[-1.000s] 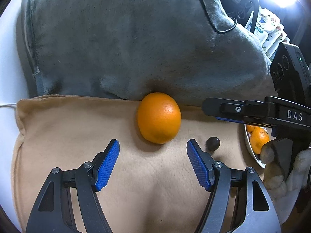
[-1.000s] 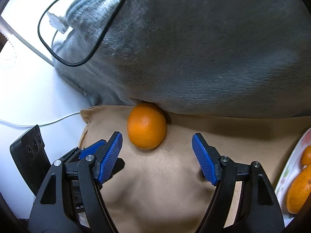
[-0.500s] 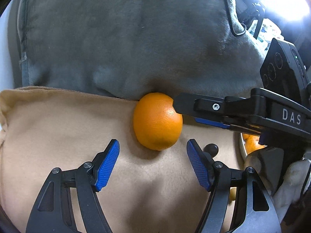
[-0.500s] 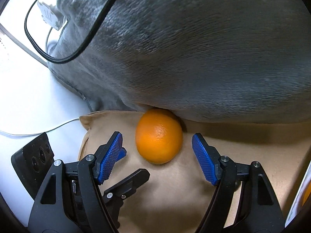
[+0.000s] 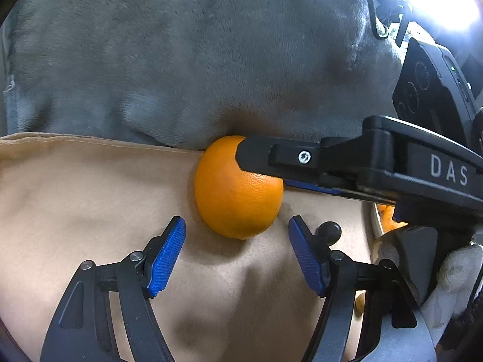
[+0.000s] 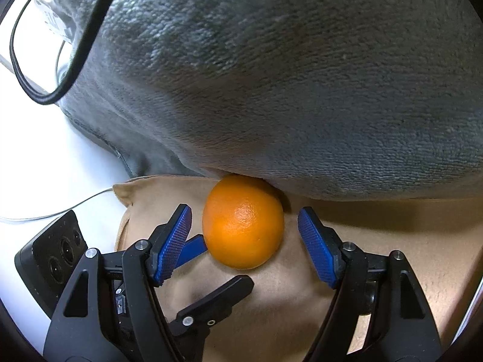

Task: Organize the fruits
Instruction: 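Close both tools around the large orange from opposite sides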

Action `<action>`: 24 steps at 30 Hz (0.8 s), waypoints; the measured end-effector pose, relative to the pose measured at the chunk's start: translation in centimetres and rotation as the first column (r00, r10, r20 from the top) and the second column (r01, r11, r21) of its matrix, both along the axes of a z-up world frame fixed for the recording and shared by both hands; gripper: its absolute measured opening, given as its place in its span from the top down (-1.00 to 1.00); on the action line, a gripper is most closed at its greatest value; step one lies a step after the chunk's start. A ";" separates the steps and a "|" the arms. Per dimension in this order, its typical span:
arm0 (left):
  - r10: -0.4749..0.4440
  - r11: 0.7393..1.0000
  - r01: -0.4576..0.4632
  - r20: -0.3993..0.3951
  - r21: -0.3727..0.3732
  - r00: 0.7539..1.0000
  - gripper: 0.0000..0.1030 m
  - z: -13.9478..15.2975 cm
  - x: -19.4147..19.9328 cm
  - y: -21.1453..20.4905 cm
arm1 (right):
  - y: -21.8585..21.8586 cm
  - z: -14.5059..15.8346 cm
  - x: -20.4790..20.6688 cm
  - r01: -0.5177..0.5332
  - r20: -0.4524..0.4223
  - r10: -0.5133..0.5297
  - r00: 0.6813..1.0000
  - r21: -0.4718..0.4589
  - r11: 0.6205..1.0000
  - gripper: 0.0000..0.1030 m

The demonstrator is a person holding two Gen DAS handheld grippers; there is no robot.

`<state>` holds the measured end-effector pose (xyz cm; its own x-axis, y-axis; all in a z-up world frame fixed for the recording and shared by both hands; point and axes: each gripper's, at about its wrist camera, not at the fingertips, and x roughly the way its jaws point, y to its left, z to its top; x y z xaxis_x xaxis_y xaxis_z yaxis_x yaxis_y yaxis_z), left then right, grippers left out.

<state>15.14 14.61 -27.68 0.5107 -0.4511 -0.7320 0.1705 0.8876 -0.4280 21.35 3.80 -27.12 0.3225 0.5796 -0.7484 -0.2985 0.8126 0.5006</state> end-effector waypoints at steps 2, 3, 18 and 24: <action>-0.004 1.000 0.004 -0.003 -0.007 1.000 -0.22 -0.1 0.3 -0.1 | 0.3 -0.5 0.1 0.004 -0.008 -0.004 1.000 -0.001 1.000 -0.48; -0.009 1.000 0.009 -0.002 -0.008 1.000 -0.19 -0.2 0.3 -0.2 | 0.5 -0.6 0.2 0.004 -0.011 -0.004 1.000 -0.001 1.000 -0.48; -0.025 0.999 0.025 0.013 -0.021 1.000 -0.14 -1.3 3.4 -0.2 | 0.4 -1.7 0.5 0.004 -0.047 -0.003 0.999 0.040 0.999 -0.31; -0.028 1.000 0.028 0.027 0.001 0.999 -0.13 -0.4 2.8 -0.7 | -0.2 -1.0 -0.3 -0.010 -0.038 0.012 0.999 0.055 0.998 -0.30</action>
<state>17.95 13.94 -28.13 0.5174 -0.4651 -0.7183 0.2071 0.8825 -0.4222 21.10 3.61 -28.17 0.2874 0.6234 -0.7272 -0.2865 0.7804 0.5557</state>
